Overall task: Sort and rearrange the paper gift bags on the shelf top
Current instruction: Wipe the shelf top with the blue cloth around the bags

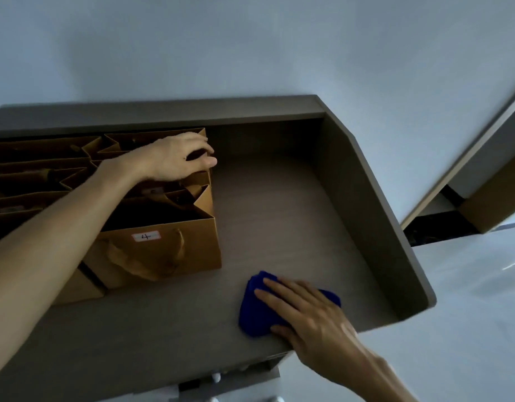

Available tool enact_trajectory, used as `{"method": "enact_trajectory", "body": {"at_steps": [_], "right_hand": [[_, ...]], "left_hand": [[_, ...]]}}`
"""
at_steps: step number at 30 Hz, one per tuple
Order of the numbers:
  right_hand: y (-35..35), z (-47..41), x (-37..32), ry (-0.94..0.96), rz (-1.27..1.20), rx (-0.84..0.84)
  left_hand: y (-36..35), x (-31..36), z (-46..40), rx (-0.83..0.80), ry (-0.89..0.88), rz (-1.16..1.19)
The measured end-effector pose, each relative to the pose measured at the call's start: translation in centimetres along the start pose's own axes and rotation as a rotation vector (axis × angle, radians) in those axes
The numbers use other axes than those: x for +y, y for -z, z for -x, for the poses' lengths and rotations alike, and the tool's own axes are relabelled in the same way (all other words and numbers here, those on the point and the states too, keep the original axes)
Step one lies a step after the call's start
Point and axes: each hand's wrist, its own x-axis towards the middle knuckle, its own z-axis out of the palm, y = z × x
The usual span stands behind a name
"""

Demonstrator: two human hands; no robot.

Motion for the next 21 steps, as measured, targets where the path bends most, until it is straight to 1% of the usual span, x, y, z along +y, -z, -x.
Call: {"method": "enact_trajectory", "body": {"at_steps": [1, 3, 6, 7, 8, 10, 11, 14, 16, 17, 19, 21], "right_hand": [[0.3, 0.5, 1.1, -0.045, 0.0, 0.036], [1.3, 1.0, 3.6, -0.154, 0.003, 0.099], [2.6, 0.8, 6.5, -0.407, -0.077, 0.03], [2.7, 0.6, 6.6, -0.443, -0.056, 0.039], [2.6, 0.3, 6.0, -0.442, -0.043, 0.047], [1.8, -0.4, 3.3, -0.325, -0.048, 0.058], [1.1, -0.9, 1.4, -0.21, -0.019, 0.074], [-1.8, -3.6, -4.2, 0.048, -0.035, 0.096], [-3.1, -6.0, -7.8, 0.175, -0.077, 0.036], [-3.4, -7.1, -9.3, 0.243, -0.1, 0.033], [-3.1, -8.6, -10.6, 0.328, -0.156, 0.024], [-1.6, -8.6, -9.5, 0.315, -0.374, -0.064]], "left_hand": [[0.6, 0.5, 0.3, 0.024, -0.017, -0.004], [1.5, 2.0, 1.9, 0.157, -0.067, 0.053], [1.6, 4.2, 6.0, 0.424, -0.194, 0.178], [1.3, 4.9, 7.7, 0.484, -0.228, 0.213], [0.7, 5.5, 9.3, 0.523, -0.243, 0.246], [-0.5, 6.3, 12.0, 0.571, -0.235, 0.297], [-1.2, 6.6, 13.1, 0.587, -0.223, 0.312], [-2.9, 6.8, 15.3, 0.609, -0.184, 0.339], [-3.5, 6.5, 16.4, 0.633, -0.152, 0.374], [-3.7, 6.3, 16.9, 0.649, -0.139, 0.398], [-4.3, 5.8, 17.9, 0.68, -0.117, 0.457], [-5.4, 5.3, 19.1, 0.698, -0.094, 0.52]]}}
